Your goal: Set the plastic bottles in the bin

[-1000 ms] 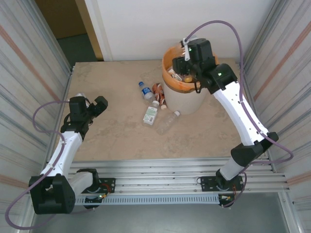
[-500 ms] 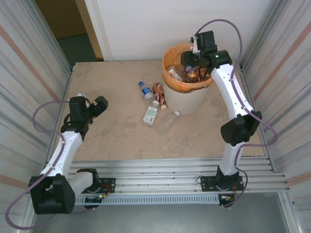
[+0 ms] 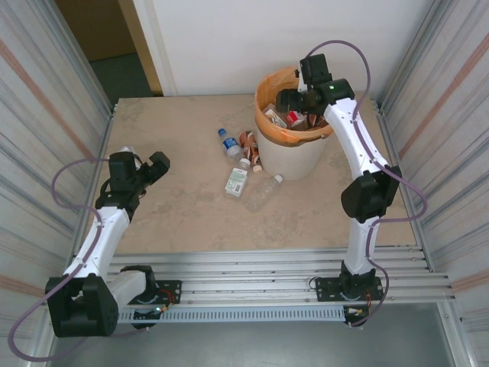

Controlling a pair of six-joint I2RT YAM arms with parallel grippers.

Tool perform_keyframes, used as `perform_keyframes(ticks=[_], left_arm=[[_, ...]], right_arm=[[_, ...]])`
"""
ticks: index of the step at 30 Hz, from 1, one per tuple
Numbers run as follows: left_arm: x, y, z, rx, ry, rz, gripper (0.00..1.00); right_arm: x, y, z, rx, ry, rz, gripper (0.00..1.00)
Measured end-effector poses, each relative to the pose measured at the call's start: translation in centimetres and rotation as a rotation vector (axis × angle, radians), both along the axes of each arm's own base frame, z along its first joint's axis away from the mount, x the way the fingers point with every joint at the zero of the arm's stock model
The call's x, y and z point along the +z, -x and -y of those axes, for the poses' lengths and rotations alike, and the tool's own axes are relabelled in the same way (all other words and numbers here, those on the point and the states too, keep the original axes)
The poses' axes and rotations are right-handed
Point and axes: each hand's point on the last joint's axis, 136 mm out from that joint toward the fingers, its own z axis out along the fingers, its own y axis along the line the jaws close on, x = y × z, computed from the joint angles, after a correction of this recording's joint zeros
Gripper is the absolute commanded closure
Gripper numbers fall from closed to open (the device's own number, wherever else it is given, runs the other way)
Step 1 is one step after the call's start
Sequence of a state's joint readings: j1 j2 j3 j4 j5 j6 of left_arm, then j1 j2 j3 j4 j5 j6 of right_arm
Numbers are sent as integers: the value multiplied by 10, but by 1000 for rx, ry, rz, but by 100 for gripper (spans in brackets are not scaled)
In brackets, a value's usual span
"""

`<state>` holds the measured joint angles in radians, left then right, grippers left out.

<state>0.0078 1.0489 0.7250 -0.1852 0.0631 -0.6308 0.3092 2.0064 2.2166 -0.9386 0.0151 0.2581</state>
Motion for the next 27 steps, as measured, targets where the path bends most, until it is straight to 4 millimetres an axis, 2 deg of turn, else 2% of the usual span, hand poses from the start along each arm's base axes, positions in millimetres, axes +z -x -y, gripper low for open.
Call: perform_keyframes(ticks=[3, 5, 6, 10, 14, 17, 19, 21, 24, 27], left_arm=[[0, 0, 1, -7, 1, 1, 1], [1, 0, 3, -15, 4, 4, 1], [1, 0, 3, -17, 5, 5, 1], [2, -1, 4, -23, 8, 11, 1], [3, -2, 4, -25, 9, 14, 1], [5, -3, 4, -27, 6, 23, 1], [6, -3, 5, -28, 6, 28, 1], [7, -4, 6, -36, 5, 34, 1], [11, -6, 8, -51, 7, 55, 1], [16, -10, 10, -63, 10, 83, 1]], right_arm=[[15, 3, -1, 7, -13, 17, 8], [29, 6, -2, 7, -24, 46, 3], [38, 10, -2, 9, -30, 63, 0], [82, 33, -5, 16, -36, 156, 2], [126, 77, -14, 38, -42, 267, 2], [144, 112, -20, 42, -52, 330, 2], [142, 132, -23, 33, -55, 349, 2], [128, 151, -26, 23, -54, 345, 2], [88, 175, -30, -10, -61, 305, 2], [38, 197, -26, -75, -52, 236, 2]])
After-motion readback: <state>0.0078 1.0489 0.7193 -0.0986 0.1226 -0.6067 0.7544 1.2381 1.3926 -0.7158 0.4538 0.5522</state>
